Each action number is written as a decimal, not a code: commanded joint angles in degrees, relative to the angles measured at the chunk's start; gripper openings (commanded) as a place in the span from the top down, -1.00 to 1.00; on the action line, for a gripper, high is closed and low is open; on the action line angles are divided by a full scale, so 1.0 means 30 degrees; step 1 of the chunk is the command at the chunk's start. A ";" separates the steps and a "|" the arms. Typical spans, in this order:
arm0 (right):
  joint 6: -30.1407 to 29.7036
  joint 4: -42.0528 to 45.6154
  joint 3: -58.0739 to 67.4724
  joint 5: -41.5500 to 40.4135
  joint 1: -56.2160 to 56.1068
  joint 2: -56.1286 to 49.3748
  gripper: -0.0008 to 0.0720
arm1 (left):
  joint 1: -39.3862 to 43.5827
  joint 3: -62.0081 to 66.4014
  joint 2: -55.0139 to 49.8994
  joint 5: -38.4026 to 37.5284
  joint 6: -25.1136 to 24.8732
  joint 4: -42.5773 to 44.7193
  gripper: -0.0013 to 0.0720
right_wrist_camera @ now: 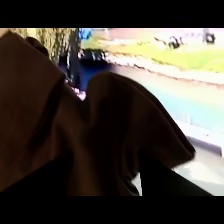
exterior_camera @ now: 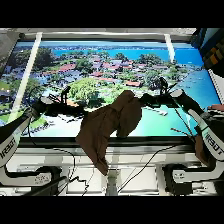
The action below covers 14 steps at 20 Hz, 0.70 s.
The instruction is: Fold the clothes and pants, and hang the long-sleeved shirts on hangers.
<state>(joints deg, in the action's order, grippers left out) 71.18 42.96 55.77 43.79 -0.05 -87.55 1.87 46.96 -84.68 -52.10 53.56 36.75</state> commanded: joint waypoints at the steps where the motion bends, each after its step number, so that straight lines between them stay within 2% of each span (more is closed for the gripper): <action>1: 0.0036 -0.0233 0.1472 0.0036 -0.0408 -0.1304 -0.21 | 0.0000 0.0022 0.0015 0.0007 0.0000 0.0000 0.93; 3: 0.0095 -0.0219 0.1982 0.0372 -0.0787 -0.2018 0.01 | 0.0000 0.0022 0.0015 0.0007 0.0000 0.0000 0.93; 4: 0.0095 -0.0182 0.2171 0.0561 -0.1005 -0.2317 0.18 | 0.0000 0.0022 0.0015 0.0007 0.0000 0.0000 0.93; 5: 0.0080 -0.0124 0.2273 0.0605 -0.1217 -0.2470 0.40 | 0.0000 0.0022 0.0015 0.0000 0.0000 0.0000 0.93; 6: 0.0073 0.0160 0.2382 0.0561 -0.1384 -0.2492 0.81 | 0.0000 0.0022 0.0015 0.0007 -0.0007 0.0000 0.93; 7: 0.0058 0.0357 0.2637 0.0605 -0.1421 -0.2484 0.93 | 0.0000 0.0022 0.0015 0.0000 0.0000 0.0000 0.93; 11: 0.0058 0.2426 0.5690 0.2579 -0.1013 -0.2288 0.93 | -0.0328 0.0889 0.0503 -0.0066 -0.0007 0.0051 0.93; 14: 0.0058 0.4437 0.8845 0.3847 -0.0364 -0.1231 0.93 | -0.1071 0.3752 0.1464 -0.0015 -0.0015 0.0036 0.93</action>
<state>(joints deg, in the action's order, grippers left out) 71.35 50.30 74.83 51.37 -2.46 -93.19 0.21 52.49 -82.28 -52.31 53.56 36.82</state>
